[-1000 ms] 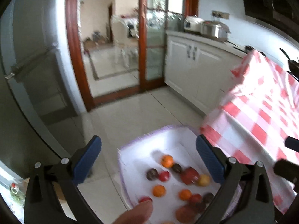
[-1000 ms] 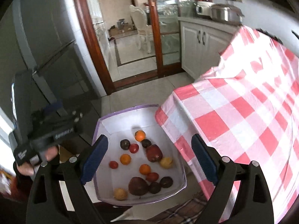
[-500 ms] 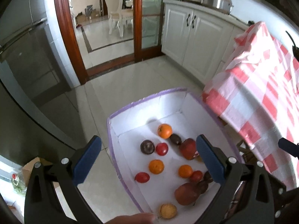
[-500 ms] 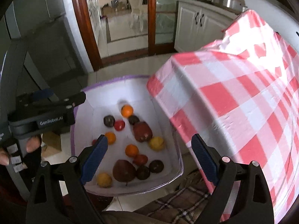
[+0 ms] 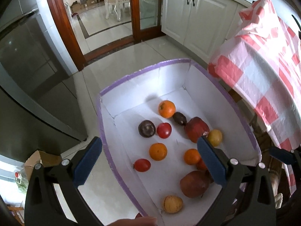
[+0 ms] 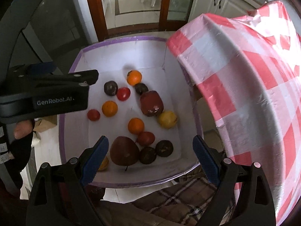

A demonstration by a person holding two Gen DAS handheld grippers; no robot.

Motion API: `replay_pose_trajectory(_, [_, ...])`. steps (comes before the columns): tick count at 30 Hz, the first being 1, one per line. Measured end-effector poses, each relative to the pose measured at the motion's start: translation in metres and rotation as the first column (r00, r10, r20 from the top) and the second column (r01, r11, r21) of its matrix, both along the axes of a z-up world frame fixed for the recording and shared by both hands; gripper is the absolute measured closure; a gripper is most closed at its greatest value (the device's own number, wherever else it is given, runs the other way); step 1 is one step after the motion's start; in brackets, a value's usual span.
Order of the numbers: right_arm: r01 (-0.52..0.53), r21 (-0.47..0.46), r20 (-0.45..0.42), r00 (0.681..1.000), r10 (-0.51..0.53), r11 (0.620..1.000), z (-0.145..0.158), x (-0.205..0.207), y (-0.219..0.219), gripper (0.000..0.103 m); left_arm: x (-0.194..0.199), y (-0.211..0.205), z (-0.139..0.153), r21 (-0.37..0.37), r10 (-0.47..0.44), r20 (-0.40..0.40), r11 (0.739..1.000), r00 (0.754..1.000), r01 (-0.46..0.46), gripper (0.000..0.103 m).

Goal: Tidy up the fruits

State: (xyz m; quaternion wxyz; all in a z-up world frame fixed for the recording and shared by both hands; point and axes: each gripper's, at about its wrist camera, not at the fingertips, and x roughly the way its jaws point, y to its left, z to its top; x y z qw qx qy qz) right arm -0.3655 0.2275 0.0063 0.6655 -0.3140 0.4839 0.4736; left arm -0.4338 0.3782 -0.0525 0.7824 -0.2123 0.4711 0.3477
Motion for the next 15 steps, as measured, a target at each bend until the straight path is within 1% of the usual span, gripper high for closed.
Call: replay_pose_trajectory(15, [-0.003, -0.002, -0.002, 1.000, 0.003, 1.000, 0.0011, 0.0015, -0.0016, 0.015, 0.0026, -0.0018, -0.0035, -0.009, -0.005, -0.006, 1.000, 1.000, 0.005, 0.002])
